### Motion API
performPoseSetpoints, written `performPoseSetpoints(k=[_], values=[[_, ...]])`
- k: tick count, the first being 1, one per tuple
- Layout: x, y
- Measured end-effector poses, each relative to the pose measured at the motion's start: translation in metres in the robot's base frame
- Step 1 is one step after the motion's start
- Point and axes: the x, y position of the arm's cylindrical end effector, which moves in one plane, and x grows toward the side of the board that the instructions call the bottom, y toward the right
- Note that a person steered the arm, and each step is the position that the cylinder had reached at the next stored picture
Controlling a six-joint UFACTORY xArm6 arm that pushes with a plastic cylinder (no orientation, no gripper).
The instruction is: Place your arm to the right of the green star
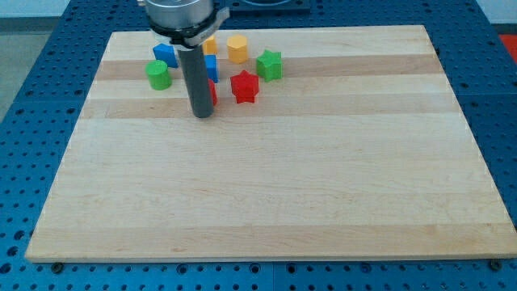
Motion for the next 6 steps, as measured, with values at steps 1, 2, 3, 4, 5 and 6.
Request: performPoseSetpoints(k=[1, 2, 3, 4, 5, 6], values=[[0.000, -0.018], [0.008, -0.011], [0.018, 0.052], [0.017, 0.113], [0.006, 0.163], [-0.026, 0.180]])
